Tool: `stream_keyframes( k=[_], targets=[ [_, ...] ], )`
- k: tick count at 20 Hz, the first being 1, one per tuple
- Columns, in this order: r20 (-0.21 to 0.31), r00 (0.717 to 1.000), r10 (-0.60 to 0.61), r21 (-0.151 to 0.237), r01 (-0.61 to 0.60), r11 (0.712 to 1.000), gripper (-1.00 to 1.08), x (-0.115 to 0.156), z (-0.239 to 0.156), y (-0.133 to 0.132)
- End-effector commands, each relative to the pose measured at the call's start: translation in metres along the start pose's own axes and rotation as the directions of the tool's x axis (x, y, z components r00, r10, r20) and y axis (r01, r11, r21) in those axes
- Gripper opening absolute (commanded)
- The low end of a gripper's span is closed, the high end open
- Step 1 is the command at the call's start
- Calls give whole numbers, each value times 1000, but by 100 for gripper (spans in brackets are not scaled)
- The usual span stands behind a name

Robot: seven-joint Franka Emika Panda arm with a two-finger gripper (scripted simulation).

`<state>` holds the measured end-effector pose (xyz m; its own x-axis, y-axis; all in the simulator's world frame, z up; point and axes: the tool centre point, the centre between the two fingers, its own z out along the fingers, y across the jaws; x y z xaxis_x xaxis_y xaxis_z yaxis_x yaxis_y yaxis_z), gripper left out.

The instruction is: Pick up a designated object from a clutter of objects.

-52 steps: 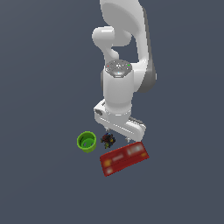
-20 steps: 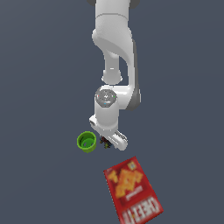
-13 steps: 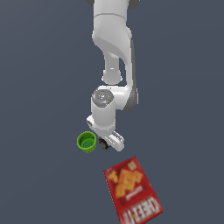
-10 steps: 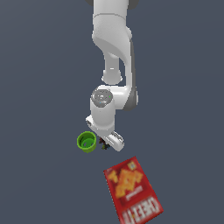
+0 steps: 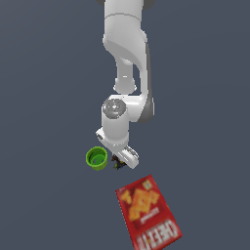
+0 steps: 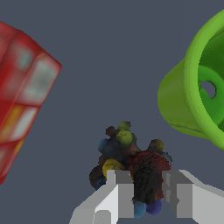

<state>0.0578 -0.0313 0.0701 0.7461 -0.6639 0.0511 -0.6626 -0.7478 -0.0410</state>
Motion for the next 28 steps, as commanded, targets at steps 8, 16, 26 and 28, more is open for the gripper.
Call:
stream_keyframes(
  k=[8,16,26,28],
  targets=[
    [6,1000,-3,-4,3,1000,-100,0,-39,-7],
    [15,1000,-4,-12,4,1000,-100,3,-109,-18],
    [28,1000,-6,-24,6,1000,-100,9,-208,-35],
    [31,1000,-6,-26,7,1000,-100,10,-227,-39]
  ],
)
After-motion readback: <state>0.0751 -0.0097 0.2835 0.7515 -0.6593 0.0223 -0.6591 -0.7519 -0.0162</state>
